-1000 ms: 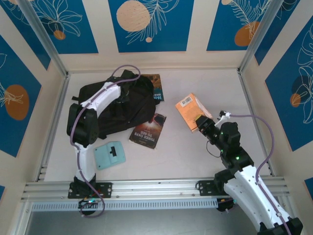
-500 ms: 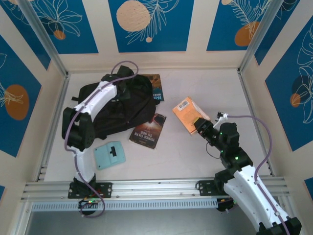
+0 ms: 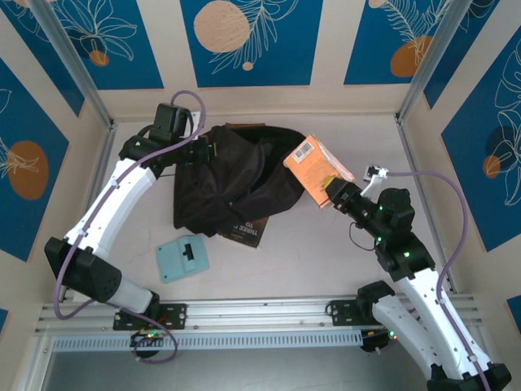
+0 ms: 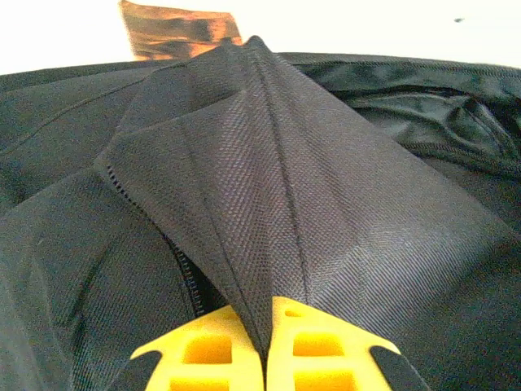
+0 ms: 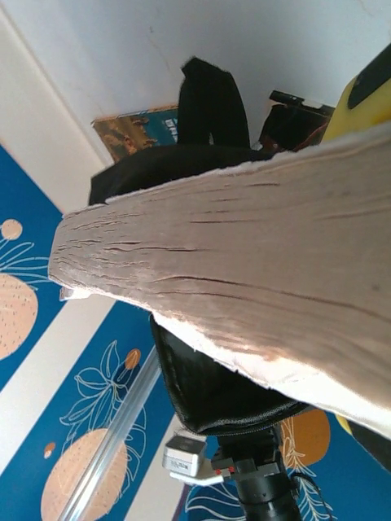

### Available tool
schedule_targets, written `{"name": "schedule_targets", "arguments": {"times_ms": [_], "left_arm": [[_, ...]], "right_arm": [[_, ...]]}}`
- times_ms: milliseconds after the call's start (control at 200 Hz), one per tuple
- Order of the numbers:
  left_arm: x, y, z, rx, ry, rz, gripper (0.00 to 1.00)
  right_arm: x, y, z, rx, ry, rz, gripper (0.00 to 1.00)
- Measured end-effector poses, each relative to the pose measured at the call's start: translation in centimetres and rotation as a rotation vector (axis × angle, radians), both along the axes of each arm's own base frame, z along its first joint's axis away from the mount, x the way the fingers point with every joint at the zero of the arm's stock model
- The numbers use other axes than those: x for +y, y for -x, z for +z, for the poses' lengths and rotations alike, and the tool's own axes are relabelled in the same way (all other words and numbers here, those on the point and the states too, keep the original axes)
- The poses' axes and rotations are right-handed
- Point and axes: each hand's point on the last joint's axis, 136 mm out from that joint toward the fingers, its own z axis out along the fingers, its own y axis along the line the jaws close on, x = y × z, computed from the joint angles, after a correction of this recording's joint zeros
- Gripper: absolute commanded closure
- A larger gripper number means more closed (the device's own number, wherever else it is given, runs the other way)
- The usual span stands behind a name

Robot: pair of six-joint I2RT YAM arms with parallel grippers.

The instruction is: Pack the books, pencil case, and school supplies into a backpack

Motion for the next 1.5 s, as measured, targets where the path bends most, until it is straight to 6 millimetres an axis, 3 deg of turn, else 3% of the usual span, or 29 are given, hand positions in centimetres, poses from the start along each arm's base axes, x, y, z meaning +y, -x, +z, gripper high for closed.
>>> {"name": "schedule_targets", "arguments": {"times_ms": [195, 360, 605, 715, 935, 1065, 1230, 1500], "left_arm": [[-2.6, 0.5, 0.1, 0.005, 0.079, -0.118, 1.0], [-3.5, 0.7, -0.9, 0.02, 0.09, -0.153, 1.0], [-4.6, 0.7, -1.3, 0.014, 0.093, -0.208, 1.0], [-5.1, 0.9, -1.1, 0.0, 0.095, -0.237, 1.0], [-5.3, 0.9, -1.0, -0.012, 0.097, -0.242, 1.0], [-5.4, 0.9, -1.2, -0.006, 0.097, -0.243, 1.0], [-5.5, 0.9, -1.7, 0.006, 0.101, -0.243, 1.0], [-6.1, 0.9, -1.5, 0.002, 0.122, -0.259, 0.99]], "right_arm": [[0.4, 0.2, 0.1, 0.026, 0.032, 0.029, 1.0], [-0.1, 1.2, -0.5, 0.065, 0.08, 0.034, 1.0], [-1.3, 3.0, 3.5, -0.006, 0.137, 0.009, 1.0], [-1.7, 2.9, 4.1, 0.016, 0.17, -0.006, 1.0], [-1.5, 1.8, 0.6, 0.234, 0.266, 0.009, 1.0], [-1.4, 2.4, -1.6, 0.346, 0.295, 0.035, 1.0], [-0.5, 3.3, -2.6, 0.43, 0.287, 0.107, 1.0], [1.6, 1.8, -3.7, 0.502, 0.154, 0.141, 1.0]]}}
